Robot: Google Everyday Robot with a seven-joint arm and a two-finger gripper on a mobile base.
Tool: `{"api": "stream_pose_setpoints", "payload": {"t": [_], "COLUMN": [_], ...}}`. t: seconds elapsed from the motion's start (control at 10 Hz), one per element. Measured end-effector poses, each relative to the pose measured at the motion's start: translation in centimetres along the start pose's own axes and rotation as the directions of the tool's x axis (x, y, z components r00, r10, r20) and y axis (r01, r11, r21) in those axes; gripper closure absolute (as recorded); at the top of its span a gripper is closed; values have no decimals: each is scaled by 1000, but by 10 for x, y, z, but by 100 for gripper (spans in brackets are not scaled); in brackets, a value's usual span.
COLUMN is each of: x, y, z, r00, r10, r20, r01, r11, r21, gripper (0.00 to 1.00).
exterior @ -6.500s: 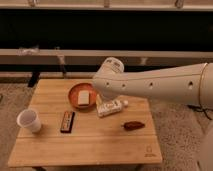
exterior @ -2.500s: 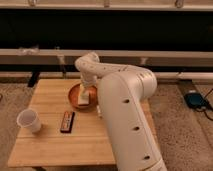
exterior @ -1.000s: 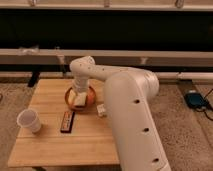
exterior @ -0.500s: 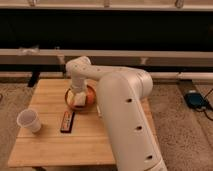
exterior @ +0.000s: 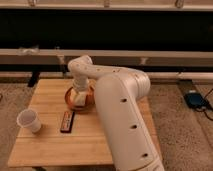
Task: Push the ceramic bowl across the table
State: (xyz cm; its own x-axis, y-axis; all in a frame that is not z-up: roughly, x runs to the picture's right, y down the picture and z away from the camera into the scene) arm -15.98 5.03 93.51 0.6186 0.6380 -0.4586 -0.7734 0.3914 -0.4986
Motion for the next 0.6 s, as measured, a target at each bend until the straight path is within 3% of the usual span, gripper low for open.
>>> {"api": "stream_pose_setpoints", "payload": {"t": [0.6], "x": [8], "y": [28], "z": [14], "r00": [998], "r10": [-53], "r20": [-14], "r01": [53], "r11": [998], "r21": [30], "gripper": [20]}}
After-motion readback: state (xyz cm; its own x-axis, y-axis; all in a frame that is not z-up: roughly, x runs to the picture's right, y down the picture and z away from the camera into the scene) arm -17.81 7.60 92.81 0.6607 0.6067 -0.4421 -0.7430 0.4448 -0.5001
